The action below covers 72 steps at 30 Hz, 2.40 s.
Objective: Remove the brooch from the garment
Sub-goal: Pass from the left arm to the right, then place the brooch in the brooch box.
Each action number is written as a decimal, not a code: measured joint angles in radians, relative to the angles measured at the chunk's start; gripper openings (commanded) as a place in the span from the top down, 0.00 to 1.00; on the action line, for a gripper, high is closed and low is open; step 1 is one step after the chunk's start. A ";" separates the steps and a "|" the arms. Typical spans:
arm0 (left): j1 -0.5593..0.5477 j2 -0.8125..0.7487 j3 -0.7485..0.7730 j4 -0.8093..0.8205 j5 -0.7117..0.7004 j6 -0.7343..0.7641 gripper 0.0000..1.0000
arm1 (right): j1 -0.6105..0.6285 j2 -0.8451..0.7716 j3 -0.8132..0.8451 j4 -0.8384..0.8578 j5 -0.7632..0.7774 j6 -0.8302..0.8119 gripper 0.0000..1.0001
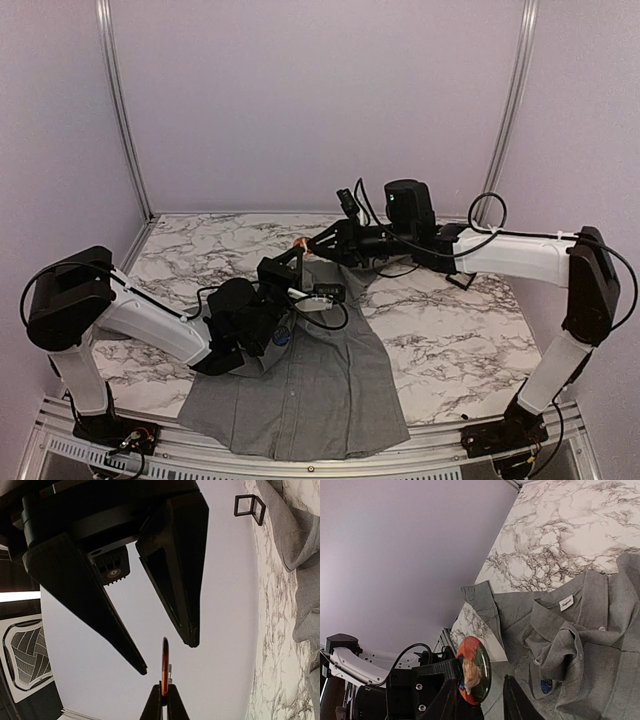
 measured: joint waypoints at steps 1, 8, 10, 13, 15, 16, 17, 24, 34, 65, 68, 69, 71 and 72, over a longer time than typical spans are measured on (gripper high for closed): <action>0.000 0.003 0.003 0.001 0.000 0.000 1.00 | 0.000 0.005 -0.001 0.009 -0.009 0.005 0.71; 0.000 0.009 0.007 0.001 0.000 -0.001 1.00 | -0.002 0.016 -0.036 0.073 -0.052 0.053 0.76; 0.000 0.011 0.007 0.000 -0.001 -0.001 1.00 | -0.006 0.016 -0.047 0.089 -0.057 0.067 0.77; 0.000 0.011 0.007 0.000 -0.002 -0.004 1.00 | -0.014 0.016 -0.060 0.111 -0.061 0.084 0.78; 0.000 0.011 0.007 0.001 -0.002 -0.005 1.00 | -0.017 0.016 -0.062 0.122 -0.064 0.093 0.78; 0.000 0.011 0.007 0.001 -0.002 -0.006 1.00 | -0.018 0.016 -0.062 0.129 -0.066 0.097 0.79; 0.000 0.011 0.007 0.001 -0.002 -0.007 1.00 | -0.018 0.016 -0.062 0.138 -0.068 0.101 0.79; 0.000 0.011 0.007 0.003 -0.003 -0.019 1.00 | -0.019 0.017 -0.062 0.171 -0.080 0.126 0.86; 0.000 0.012 0.006 0.008 -0.011 -0.031 0.96 | -0.023 0.028 -0.065 0.205 -0.090 0.167 1.00; 0.003 -0.383 0.006 -0.576 -0.109 -1.152 0.01 | -0.205 -0.011 -0.252 0.166 0.066 0.059 1.00; 0.027 -0.407 0.008 -0.710 -0.040 -1.307 0.01 | -0.269 -0.039 -0.298 0.163 0.082 0.041 1.00; 0.041 -0.417 0.008 -0.752 -0.012 -1.357 0.01 | -0.288 -0.047 -0.310 0.161 0.086 0.036 1.00; 0.071 -0.441 0.008 -0.815 0.037 -1.444 0.01 | -0.336 -0.065 -0.337 0.158 0.098 0.021 1.00; 0.092 -0.457 0.007 -0.842 0.068 -1.488 0.01 | -0.364 -0.074 -0.353 0.157 0.104 0.014 1.00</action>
